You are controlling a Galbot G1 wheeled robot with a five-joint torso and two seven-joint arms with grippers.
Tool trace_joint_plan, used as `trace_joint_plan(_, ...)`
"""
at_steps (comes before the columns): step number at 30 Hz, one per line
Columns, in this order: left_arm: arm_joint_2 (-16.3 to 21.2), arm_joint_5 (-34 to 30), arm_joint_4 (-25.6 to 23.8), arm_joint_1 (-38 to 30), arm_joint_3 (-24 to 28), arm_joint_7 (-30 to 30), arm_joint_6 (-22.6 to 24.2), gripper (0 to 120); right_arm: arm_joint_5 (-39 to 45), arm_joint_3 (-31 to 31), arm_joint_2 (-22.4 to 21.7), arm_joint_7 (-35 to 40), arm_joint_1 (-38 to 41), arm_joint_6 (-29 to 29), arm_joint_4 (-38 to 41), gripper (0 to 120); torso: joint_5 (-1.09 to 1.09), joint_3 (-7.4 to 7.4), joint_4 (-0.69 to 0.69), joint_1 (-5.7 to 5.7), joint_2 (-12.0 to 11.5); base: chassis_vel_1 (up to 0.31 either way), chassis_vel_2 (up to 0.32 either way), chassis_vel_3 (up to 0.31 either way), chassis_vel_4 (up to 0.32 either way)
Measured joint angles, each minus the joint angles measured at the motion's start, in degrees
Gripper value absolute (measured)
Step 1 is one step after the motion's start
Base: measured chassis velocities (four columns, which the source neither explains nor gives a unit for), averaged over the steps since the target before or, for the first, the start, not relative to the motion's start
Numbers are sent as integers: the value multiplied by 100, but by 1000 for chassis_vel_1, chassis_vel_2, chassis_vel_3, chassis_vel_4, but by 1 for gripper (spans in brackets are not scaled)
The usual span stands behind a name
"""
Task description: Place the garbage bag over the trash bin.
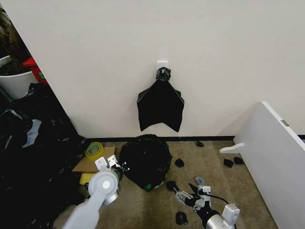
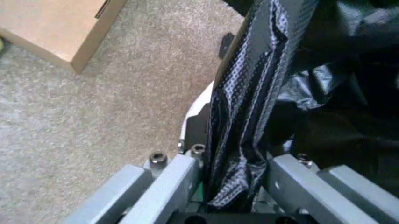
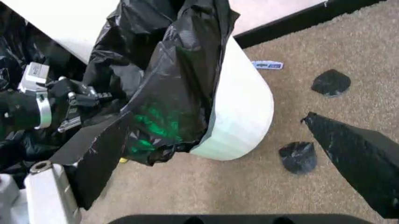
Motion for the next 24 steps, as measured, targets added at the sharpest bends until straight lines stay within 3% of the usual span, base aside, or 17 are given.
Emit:
trace_joint_plan(14,68,66,-297,202,-107,120,-64,54,13,-25,9,9,4,-32,16,100,0,0,1,0,0,0,0,0,0)
trace_joint_plan(16,115,201,-460,376,-185,261,-52,67,-11,-28,23,17,6,-27,16,100,0,0,1,0,0,0,0,0,0)
trace_joint_plan(24,264,933,-771,732,-270,917,-218,91,-6,2,169,126,29,22,-35,100,0,0,1,0,0,0,0,0,0)
